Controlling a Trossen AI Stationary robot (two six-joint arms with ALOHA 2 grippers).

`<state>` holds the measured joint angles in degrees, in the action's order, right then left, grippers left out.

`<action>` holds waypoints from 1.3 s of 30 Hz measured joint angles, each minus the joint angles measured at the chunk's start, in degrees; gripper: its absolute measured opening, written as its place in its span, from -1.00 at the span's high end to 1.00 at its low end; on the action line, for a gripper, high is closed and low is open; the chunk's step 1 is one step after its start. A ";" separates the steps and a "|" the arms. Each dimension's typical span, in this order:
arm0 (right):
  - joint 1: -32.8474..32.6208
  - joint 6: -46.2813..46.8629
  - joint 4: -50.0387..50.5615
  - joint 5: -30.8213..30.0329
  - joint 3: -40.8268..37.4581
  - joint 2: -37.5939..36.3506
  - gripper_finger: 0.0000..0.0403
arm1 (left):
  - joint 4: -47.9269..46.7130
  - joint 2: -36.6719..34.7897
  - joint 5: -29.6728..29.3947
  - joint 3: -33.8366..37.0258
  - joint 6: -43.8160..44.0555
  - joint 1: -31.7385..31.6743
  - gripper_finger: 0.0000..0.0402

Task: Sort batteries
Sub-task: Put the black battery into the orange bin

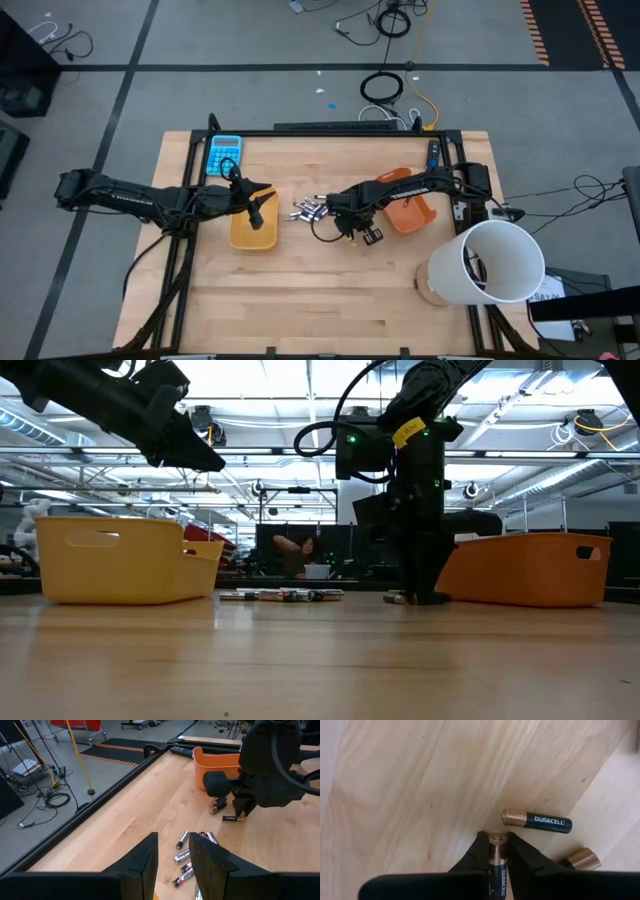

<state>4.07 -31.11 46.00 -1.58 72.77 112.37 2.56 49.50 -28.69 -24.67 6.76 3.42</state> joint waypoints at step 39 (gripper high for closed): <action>9.83 24.63 33.81 -8.38 4.92 -19.38 0.64 | -0.72 0.01 2.60 0.00 1.91 0.02 0.40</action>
<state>13.90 -6.48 79.81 -9.96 77.69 92.99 1.84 49.51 -26.09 -24.67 8.68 3.44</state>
